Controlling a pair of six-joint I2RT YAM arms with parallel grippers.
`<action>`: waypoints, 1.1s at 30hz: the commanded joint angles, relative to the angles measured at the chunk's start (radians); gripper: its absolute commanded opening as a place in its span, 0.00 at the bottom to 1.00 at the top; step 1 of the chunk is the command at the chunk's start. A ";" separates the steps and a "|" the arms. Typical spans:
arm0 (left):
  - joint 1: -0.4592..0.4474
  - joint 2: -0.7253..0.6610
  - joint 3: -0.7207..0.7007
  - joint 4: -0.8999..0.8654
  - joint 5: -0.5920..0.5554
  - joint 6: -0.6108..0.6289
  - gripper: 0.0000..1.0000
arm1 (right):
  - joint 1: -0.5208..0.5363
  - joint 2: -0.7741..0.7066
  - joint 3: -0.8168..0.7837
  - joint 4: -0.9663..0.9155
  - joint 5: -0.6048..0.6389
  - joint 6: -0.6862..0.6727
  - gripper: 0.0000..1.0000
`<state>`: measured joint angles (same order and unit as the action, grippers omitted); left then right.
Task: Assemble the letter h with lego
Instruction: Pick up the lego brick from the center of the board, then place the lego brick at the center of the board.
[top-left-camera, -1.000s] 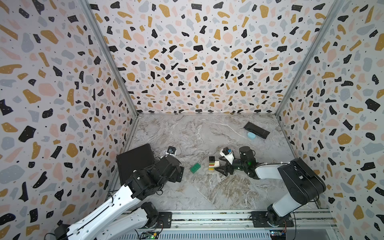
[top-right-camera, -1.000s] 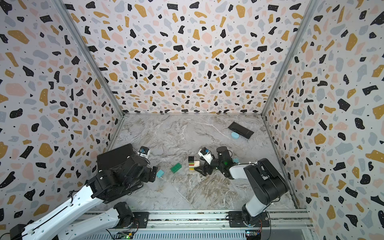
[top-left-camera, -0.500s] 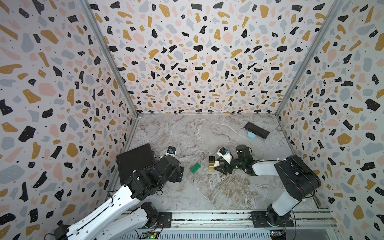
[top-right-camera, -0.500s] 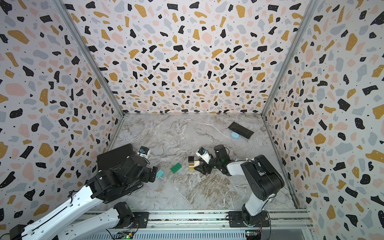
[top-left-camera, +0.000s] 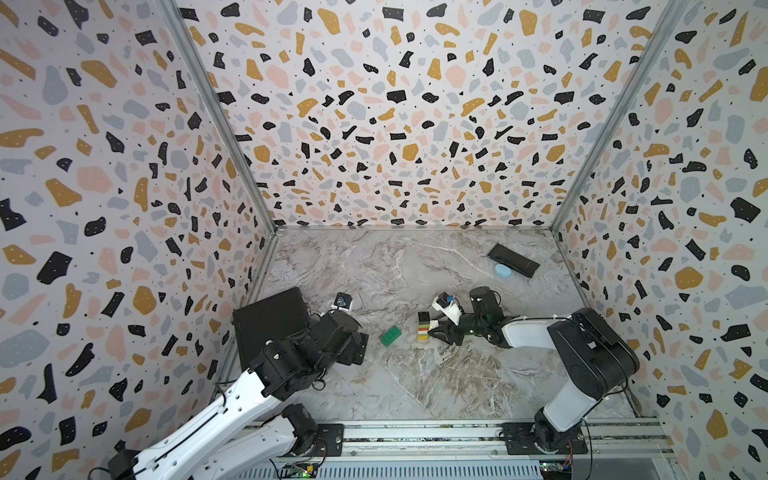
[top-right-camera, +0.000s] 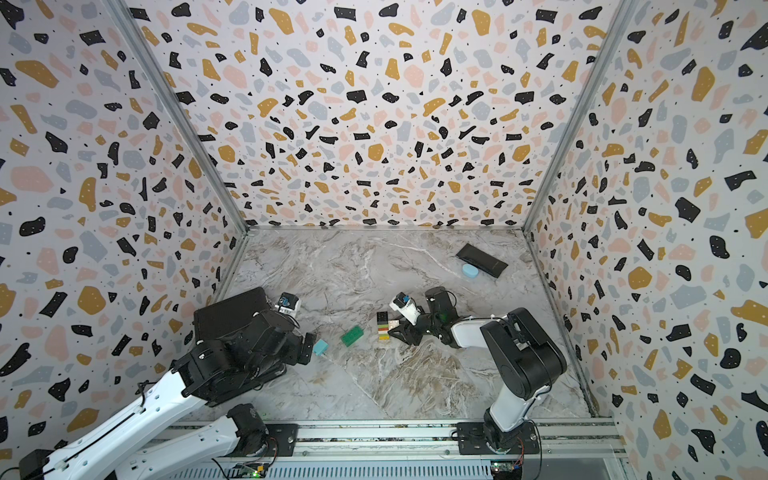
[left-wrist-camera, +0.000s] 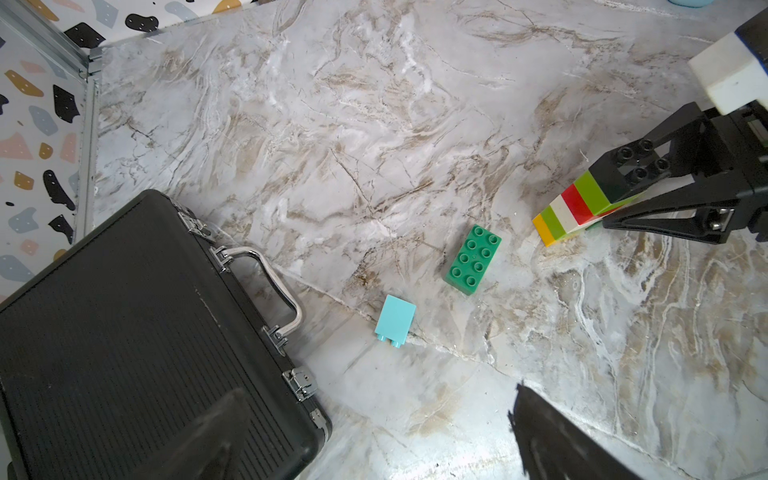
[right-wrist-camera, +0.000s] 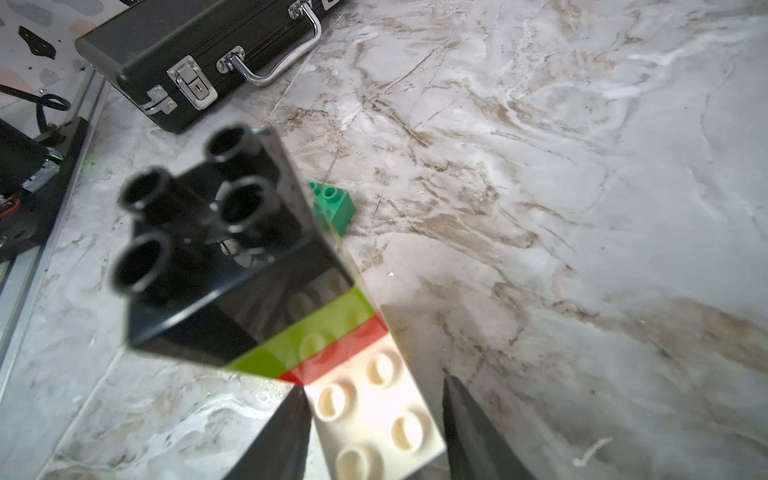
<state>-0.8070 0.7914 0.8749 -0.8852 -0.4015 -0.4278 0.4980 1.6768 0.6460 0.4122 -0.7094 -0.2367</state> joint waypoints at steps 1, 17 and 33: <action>0.005 -0.003 0.016 0.017 0.000 0.009 0.99 | 0.007 0.004 0.030 -0.035 0.001 -0.001 0.48; 0.010 0.002 0.015 0.017 0.006 0.011 0.99 | 0.016 0.024 0.088 0.031 0.011 0.191 0.27; 0.022 -0.003 0.018 0.013 0.007 0.008 0.99 | 0.012 0.342 0.569 -0.045 -0.076 0.774 0.04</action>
<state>-0.7918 0.7921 0.8749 -0.8856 -0.3996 -0.4274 0.5098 1.9858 1.1000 0.4088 -0.7353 0.3840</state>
